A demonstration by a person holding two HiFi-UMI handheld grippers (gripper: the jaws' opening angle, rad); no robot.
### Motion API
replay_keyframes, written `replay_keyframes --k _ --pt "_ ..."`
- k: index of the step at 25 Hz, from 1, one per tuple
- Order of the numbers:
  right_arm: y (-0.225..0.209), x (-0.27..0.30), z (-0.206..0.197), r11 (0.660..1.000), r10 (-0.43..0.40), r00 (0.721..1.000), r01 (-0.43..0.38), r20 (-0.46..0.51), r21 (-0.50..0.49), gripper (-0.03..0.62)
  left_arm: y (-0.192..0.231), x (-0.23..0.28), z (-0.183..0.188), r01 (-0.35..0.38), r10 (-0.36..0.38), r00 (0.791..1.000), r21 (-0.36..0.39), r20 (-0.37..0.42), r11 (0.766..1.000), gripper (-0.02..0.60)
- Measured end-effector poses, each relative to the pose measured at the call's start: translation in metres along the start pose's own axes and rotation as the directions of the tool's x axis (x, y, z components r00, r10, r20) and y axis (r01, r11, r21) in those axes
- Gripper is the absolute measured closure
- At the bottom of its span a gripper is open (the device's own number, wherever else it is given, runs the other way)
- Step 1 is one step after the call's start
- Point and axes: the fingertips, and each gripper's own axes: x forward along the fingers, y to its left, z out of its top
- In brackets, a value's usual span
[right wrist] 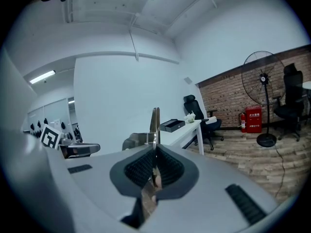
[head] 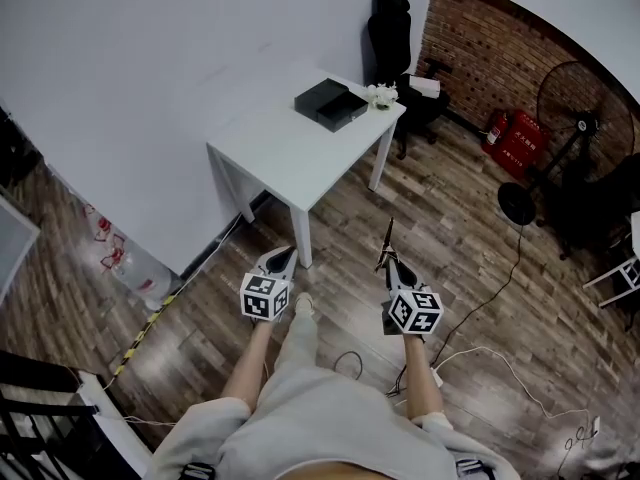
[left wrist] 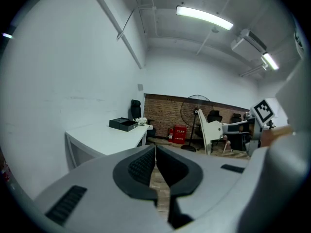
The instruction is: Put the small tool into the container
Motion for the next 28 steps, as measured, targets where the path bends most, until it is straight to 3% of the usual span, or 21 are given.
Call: replay_keyframes --k 16,28 --pt "-0.042 0.105 0.030 0.999 -0.043 0.999 0.043 -0.017 0.019 0.592 0.059 0.112 0.026 0.049 -0.050 0.999 -0.015 -0.019 0.999 0.568" --pt "-0.056 0.228 0.078 0.998 -0.059 0.997 0.059 -0.040 0.014 0.592 0.145 0.208 0.081 0.069 -0.069 0.997 -0.019 -0.026 0.997 0.568"
